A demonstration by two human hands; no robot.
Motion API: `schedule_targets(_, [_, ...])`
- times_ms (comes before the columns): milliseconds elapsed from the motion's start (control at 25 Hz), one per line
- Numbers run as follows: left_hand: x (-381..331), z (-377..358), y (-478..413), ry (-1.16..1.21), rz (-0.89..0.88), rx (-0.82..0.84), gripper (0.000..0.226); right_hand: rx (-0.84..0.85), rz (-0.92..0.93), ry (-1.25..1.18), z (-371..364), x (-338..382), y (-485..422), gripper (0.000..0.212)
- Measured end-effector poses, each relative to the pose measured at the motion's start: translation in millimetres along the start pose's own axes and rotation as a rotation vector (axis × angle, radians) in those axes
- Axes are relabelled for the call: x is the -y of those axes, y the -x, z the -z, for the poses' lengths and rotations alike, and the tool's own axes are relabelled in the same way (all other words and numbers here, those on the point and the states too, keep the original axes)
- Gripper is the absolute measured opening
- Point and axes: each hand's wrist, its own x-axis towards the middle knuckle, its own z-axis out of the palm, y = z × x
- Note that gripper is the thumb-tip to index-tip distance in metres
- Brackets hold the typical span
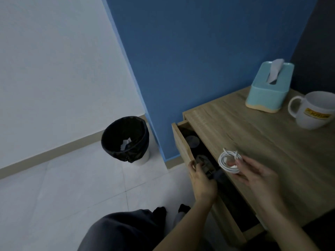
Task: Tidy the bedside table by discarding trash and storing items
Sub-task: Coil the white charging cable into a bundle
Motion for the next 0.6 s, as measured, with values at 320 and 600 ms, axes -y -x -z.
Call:
schedule_targets(320, [47, 55, 17, 0.047, -0.006, -0.061, 0.060, 0.064, -0.096, 0.002, -54, -44, 11, 0.062])
schedule_targets(600, [82, 101, 21, 0.016, 0.014, -0.077, 0.066, 0.074, -0.252, 0.088, -83, -95, 2, 0.035])
